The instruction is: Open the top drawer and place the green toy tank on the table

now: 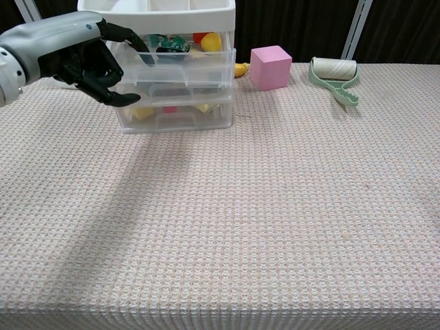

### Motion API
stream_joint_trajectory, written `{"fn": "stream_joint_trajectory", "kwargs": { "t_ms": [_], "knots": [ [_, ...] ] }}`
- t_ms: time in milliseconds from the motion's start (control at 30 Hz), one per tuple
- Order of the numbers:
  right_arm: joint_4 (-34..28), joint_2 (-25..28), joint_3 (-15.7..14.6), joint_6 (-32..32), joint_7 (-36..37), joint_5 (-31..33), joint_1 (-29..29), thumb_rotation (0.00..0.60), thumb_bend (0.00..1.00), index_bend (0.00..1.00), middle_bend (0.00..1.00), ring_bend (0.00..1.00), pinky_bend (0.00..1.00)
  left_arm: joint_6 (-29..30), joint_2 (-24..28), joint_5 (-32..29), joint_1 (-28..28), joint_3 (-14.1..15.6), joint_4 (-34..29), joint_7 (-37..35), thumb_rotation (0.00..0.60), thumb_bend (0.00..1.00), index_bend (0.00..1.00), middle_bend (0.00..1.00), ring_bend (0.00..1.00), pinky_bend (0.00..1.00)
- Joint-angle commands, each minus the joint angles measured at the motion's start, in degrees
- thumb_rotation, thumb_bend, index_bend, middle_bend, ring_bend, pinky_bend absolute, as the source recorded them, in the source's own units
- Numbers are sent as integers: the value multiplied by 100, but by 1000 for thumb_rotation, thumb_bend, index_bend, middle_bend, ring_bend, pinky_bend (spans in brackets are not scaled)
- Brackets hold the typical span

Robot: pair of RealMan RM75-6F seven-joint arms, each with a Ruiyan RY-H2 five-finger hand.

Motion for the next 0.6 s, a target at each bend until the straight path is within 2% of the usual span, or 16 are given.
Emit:
{"fn": "stream_joint_trajectory", "kwargs": {
  "t_ms": [33,200,600],
  "knots": [
    [-5,-4,-5,-2,-8,-8,0,600,25,0,0,0,0,39,137,130,67,139,-211,-54,600,288,374,906,1000,1000],
    [2,-27,-9,-18,-9,-20,11,600,25,0,0,0,0,94,262,228,138,283,-525,-144,600,287,374,905,1000,1000],
    [89,-38,-14,-20,96,-11,-4,600,26,0,0,0,0,176,318,1,186,351,-922,-302,600,286,370,902,1000,1000]
  ]
}}
